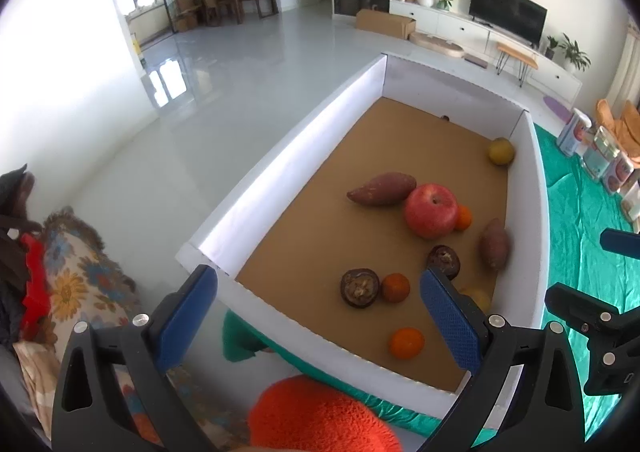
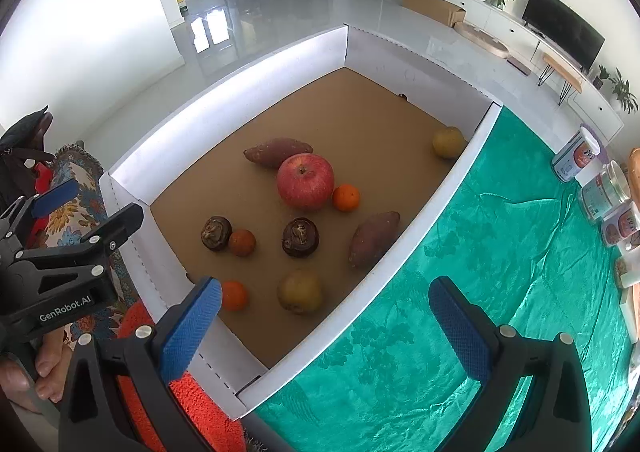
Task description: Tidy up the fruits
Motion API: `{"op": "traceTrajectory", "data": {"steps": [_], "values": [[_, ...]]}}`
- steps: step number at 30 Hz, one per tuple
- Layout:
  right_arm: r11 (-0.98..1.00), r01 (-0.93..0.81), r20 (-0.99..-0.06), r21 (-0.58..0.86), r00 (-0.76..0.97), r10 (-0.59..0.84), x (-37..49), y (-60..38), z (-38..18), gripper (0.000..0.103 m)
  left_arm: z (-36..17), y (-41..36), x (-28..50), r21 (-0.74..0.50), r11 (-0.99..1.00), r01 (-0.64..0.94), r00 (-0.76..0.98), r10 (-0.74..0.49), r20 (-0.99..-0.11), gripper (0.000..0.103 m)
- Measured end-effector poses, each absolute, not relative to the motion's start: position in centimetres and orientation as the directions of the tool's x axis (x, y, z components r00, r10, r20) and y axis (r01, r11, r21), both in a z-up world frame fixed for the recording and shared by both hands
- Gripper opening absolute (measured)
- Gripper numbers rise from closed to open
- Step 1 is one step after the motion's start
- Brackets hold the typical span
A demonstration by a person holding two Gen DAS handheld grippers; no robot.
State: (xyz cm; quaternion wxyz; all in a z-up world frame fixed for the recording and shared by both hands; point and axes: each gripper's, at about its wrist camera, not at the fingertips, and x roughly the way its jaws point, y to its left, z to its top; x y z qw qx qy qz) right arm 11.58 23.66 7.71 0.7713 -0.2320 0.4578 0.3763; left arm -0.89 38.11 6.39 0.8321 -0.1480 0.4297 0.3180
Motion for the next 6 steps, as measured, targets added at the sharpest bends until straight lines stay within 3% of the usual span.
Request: {"op": "traceTrajectory", "data": {"steps": [6], "values": [[0.607, -0.795, -0.878, -0.004, 0.293, 0.378, 11.54, 24.13, 7.57, 0.103, 6.25, 38.21, -1.14, 0.005, 0.756, -0.655, 0.441, 0.387, -0.810, 0.102]]}}
